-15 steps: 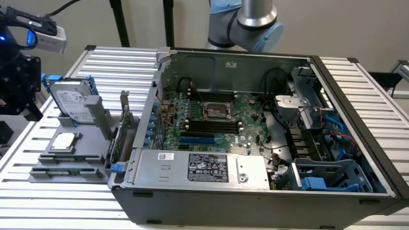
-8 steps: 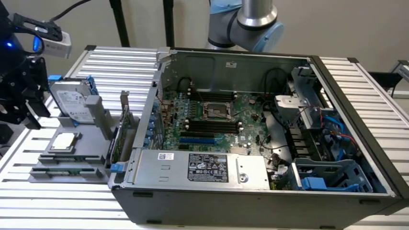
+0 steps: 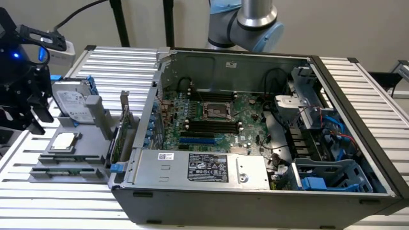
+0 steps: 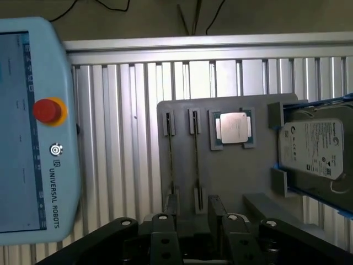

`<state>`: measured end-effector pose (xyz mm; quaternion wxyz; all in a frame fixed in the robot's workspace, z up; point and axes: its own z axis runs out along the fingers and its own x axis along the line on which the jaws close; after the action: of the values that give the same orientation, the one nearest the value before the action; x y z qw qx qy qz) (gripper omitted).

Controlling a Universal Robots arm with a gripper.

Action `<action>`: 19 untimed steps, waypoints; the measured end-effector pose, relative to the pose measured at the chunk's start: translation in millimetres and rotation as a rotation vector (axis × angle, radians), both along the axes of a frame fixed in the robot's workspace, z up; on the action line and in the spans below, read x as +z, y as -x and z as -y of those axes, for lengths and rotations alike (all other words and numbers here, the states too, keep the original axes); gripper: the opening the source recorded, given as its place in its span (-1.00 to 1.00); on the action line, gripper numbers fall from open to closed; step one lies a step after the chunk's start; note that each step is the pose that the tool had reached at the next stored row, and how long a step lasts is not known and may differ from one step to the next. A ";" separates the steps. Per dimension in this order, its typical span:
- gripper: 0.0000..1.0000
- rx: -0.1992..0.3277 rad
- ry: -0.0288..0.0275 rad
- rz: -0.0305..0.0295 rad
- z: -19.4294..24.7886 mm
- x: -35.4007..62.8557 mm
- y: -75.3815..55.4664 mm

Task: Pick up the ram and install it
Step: 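Pick up the ram and move it above insertion slot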

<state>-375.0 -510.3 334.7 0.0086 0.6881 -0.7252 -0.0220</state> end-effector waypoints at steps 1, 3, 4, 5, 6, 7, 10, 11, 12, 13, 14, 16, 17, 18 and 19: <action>-0.27 0.000 0.0001 0.0000 0.0 -1.8 0.0; -0.27 0.000 0.0000 0.0001 0.0 -5.4 0.1; -0.27 0.000 0.0000 0.0001 0.1 -7.2 0.1; -0.27 0.000 0.0000 0.0001 0.2 -9.2 0.1; -0.27 0.001 0.0001 0.0000 0.3 -10.9 0.1; -0.27 0.001 0.0001 0.0000 0.5 -12.7 0.1; -0.27 0.001 0.0001 0.0000 1.1 -18.2 0.0; -0.27 0.002 -0.0001 0.0002 1.3 -20.1 0.0; -0.27 0.002 0.0000 0.0001 1.6 -21.8 0.0; -0.27 0.002 0.0000 0.0000 1.9 -23.6 0.1; -0.27 0.002 -0.0001 0.0000 2.0 -25.5 0.1; -0.27 0.002 0.0001 0.0000 2.3 -29.0 0.1; -0.27 0.003 0.0000 0.0001 2.4 -30.9 0.0; -0.27 0.003 0.0000 0.0001 2.5 -32.7 0.1; -0.27 0.004 0.0000 0.0001 2.6 -34.5 0.1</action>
<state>-375.0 -513.0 300.2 0.0086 0.6895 -0.7239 -0.0219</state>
